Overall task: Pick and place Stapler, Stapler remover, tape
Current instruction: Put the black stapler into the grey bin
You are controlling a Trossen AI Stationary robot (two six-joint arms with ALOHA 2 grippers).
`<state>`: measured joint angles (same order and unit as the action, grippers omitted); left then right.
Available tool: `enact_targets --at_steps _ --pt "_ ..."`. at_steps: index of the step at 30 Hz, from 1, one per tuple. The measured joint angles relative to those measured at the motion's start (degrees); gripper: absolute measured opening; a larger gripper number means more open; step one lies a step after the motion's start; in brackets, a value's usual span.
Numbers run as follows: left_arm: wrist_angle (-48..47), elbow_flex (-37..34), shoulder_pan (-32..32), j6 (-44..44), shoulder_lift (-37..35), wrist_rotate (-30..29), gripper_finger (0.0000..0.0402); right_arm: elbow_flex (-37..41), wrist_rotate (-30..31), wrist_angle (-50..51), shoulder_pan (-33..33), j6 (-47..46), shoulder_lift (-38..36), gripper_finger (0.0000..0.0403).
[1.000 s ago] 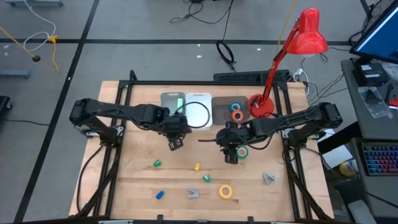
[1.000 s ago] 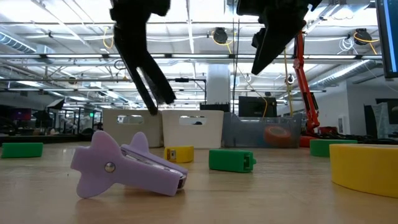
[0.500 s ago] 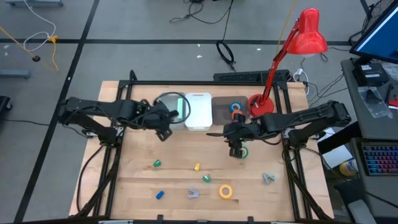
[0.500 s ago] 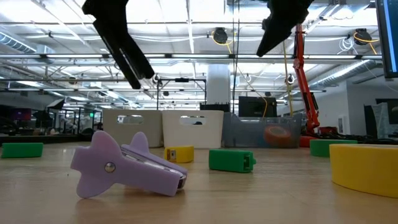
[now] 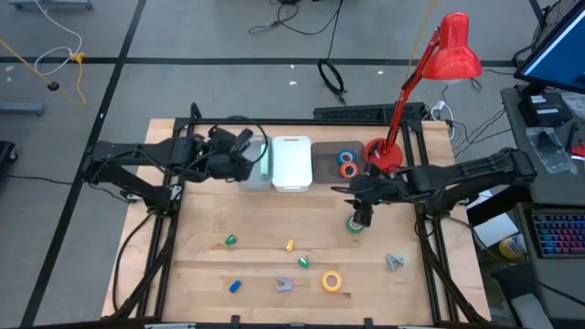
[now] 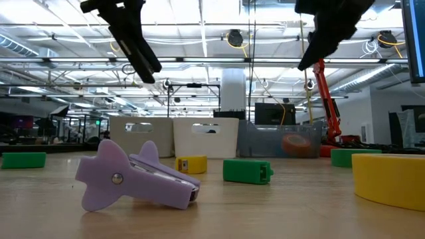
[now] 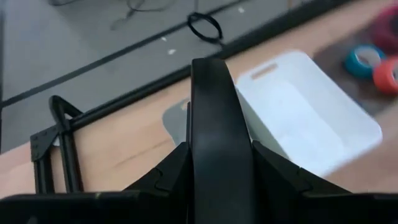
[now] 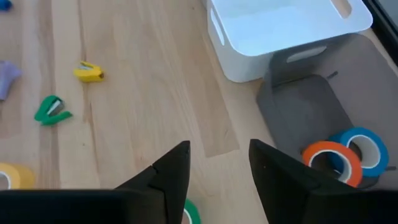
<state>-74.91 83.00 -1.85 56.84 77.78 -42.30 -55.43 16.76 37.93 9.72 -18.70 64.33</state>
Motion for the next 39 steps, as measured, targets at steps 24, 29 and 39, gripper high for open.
enact_targets --at_steps 24,29,39 --pt "29.20 -21.78 2.19 17.47 3.38 -12.19 0.0140 26.53 -0.32 -43.33 0.00 -1.67 -21.87 0.0102" --pt "29.11 -22.14 2.87 20.79 6.12 -9.99 0.0140 26.88 -0.29 -42.98 0.00 -1.66 -23.46 0.0102" --pt "31.45 -22.09 4.15 21.79 11.25 -5.19 0.0140 26.84 -0.32 -41.84 0.00 -3.08 -24.15 0.0100"
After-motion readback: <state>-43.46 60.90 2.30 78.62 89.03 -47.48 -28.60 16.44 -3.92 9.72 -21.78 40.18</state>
